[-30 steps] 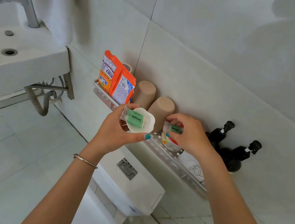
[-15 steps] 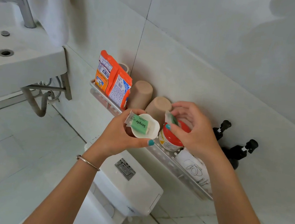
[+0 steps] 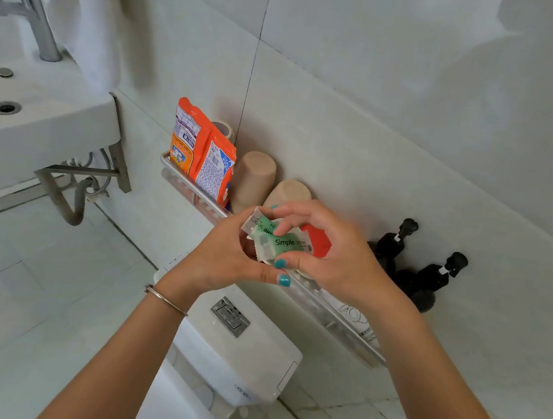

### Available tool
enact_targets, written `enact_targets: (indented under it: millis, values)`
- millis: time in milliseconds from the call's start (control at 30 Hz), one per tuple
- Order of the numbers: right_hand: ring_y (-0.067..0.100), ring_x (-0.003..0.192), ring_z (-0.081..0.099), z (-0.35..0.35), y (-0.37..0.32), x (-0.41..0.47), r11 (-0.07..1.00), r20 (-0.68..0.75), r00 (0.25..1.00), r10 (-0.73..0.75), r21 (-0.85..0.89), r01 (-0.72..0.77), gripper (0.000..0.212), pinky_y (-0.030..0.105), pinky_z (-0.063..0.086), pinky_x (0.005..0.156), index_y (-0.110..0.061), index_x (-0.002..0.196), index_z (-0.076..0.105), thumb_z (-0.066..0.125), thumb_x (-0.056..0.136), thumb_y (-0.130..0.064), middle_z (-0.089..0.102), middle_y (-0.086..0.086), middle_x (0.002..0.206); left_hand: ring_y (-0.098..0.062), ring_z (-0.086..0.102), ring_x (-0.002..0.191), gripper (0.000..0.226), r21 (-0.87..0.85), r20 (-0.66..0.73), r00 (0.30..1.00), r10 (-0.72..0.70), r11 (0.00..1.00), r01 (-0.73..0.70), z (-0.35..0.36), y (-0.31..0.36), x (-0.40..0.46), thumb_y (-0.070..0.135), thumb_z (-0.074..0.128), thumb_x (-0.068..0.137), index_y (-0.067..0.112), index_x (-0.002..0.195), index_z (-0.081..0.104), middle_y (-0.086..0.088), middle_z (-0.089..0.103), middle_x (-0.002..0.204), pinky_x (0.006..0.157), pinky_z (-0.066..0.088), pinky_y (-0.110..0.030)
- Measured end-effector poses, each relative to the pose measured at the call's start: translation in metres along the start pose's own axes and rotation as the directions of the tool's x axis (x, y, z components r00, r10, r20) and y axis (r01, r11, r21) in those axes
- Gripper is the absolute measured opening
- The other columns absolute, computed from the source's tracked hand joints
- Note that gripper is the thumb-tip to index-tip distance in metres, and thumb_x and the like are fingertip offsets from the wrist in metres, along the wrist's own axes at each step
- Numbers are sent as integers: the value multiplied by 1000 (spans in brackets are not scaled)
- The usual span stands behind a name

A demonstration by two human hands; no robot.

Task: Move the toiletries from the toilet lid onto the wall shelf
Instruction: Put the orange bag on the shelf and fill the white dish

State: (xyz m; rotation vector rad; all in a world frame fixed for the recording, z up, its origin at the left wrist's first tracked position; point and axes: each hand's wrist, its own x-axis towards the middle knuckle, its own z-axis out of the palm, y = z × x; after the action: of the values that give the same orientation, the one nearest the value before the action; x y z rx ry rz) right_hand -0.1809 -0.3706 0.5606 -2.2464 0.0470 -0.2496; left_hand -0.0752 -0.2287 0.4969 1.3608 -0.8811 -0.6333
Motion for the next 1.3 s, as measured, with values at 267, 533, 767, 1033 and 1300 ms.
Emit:
enact_targets:
  millis: [267,533,767,1033,1300]
  values:
    - [2,111,58,-2,8,-11,1000,-150,989,-9,13,11,62,12,43,93,-44,112,57,83,67,-10,65,-15,110,-10,66,100,72,-8,-25,1000,3,1000,-4,2,-2,1,8,91,53,22,114,57,14,68,101,76,54,-22]
    - [1,101,62,23,29,-43,970,-428,874,231,176,-170,56,22,54,83,-36,114,57,84,72,-11,65,-17,108,-1,57,107,74,56,-149,989,17,998,-8,13,-15,7,24,88,52,20,118,56,7,64,110,79,51,-15]
    - [-2,104,63,27,40,-50,906,-429,810,398,319,-276,69,22,56,85,-29,130,50,82,72,-9,61,-18,124,0,58,106,74,35,-39,996,-79,996,80,29,-27,25,26,86,51,26,118,55,9,63,111,77,52,-16]
    - [-1,105,63,27,51,-58,888,-475,761,441,351,-296,80,16,52,85,-32,130,45,88,66,-12,64,-11,122,-13,63,113,83,-29,197,960,-201,977,211,27,-33,41,29,86,54,20,129,52,0,67,119,87,54,-26]
    - [7,94,68,29,57,-55,896,-567,698,438,342,-284,77,19,54,82,-25,127,46,88,65,-6,66,-5,118,-9,65,108,76,-18,231,947,-224,972,235,29,-35,53,9,76,64,16,133,46,-2,65,122,81,53,-20]
